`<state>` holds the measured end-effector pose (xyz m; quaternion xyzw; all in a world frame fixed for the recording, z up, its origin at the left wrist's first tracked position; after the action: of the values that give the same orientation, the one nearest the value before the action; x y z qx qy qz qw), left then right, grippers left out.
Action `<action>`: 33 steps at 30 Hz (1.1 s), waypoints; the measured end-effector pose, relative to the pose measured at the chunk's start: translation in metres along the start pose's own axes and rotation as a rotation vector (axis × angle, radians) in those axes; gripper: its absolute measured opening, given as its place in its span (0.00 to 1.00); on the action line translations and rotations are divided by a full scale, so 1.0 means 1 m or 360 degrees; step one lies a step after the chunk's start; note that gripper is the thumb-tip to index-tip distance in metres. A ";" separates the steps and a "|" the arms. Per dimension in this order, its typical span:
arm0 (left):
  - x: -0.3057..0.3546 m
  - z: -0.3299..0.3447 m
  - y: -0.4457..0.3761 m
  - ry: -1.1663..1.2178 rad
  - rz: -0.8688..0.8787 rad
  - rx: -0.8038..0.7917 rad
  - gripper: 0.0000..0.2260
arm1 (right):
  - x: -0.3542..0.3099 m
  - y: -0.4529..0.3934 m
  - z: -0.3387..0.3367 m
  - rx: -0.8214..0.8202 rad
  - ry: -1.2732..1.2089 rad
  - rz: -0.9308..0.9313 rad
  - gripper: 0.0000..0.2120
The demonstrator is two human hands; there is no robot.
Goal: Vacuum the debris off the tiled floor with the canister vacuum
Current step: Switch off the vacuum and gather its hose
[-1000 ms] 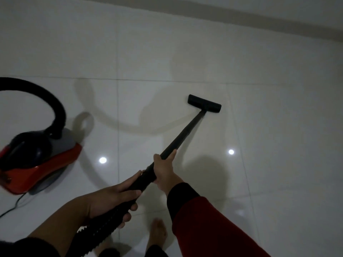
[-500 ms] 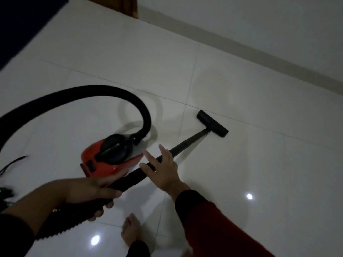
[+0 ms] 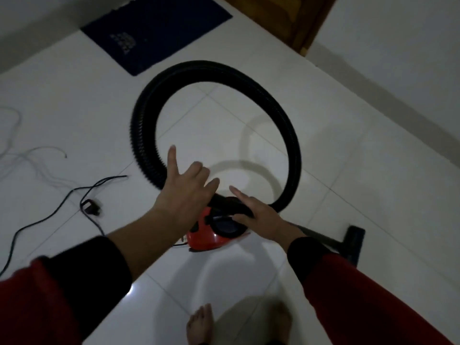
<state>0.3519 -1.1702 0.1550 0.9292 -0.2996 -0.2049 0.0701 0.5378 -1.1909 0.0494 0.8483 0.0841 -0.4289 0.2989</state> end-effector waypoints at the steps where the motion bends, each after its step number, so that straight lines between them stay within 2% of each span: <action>1: -0.004 0.003 0.007 0.0072 -0.0191 0.0225 0.31 | 0.000 -0.005 -0.002 0.0029 -0.0030 -0.0038 0.32; 2: -0.007 0.008 0.013 0.0246 -0.0411 0.0428 0.30 | 0.000 -0.009 -0.003 0.0047 -0.0036 -0.0075 0.32; 4: -0.009 0.022 0.017 0.0655 -0.0835 0.0623 0.28 | 0.003 -0.015 -0.002 0.0033 0.0013 -0.0142 0.34; 7: 0.006 0.042 0.008 0.1017 -0.1347 0.0578 0.31 | 0.016 -0.023 0.002 -0.0036 0.0150 -0.0295 0.34; 9: 0.013 0.052 -0.003 0.1522 -0.1462 0.0709 0.35 | 0.027 -0.032 0.000 -0.0076 0.0194 -0.0392 0.35; 11: 0.023 0.061 -0.020 0.2216 -0.1354 0.0834 0.39 | 0.039 -0.041 -0.003 -0.0132 0.0197 -0.0467 0.35; 12: 0.029 0.068 -0.027 0.2384 -0.1348 0.0835 0.40 | 0.044 -0.046 -0.004 -0.0170 0.0185 -0.0501 0.34; 16: 0.037 0.087 -0.047 0.2502 -0.1393 0.0867 0.39 | 0.055 -0.060 -0.004 -0.0261 0.0185 -0.0626 0.34; 22: 0.044 0.129 -0.066 0.2463 -0.1247 0.1021 0.34 | 0.067 -0.087 0.022 0.0076 0.0288 -0.0827 0.36; 29: 0.089 0.228 -0.037 0.2164 -0.1623 0.1280 0.28 | 0.102 -0.098 0.064 0.0113 0.0301 -0.1019 0.36; 31: 0.111 0.266 -0.025 0.2101 -0.1722 0.1242 0.26 | 0.103 -0.098 0.064 0.0106 0.0323 -0.1057 0.38; 33: 0.136 0.308 -0.018 0.2017 -0.1725 0.1055 0.19 | 0.101 -0.099 0.064 0.0057 0.0382 -0.1051 0.42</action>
<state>0.3313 -1.2380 -0.1749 0.8543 0.2315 0.4385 -0.1558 0.5168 -1.1595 -0.1014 0.8248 0.3808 -0.4012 0.1171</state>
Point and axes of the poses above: each hand's wrist, its own y-axis away from the middle knuckle, its own z-axis out of the palm, x = y × z, the point moved 3 cm from there along -y, towards the middle knuckle, and after that the axes turned 4 degrees about -y, right-handed, at the moved point
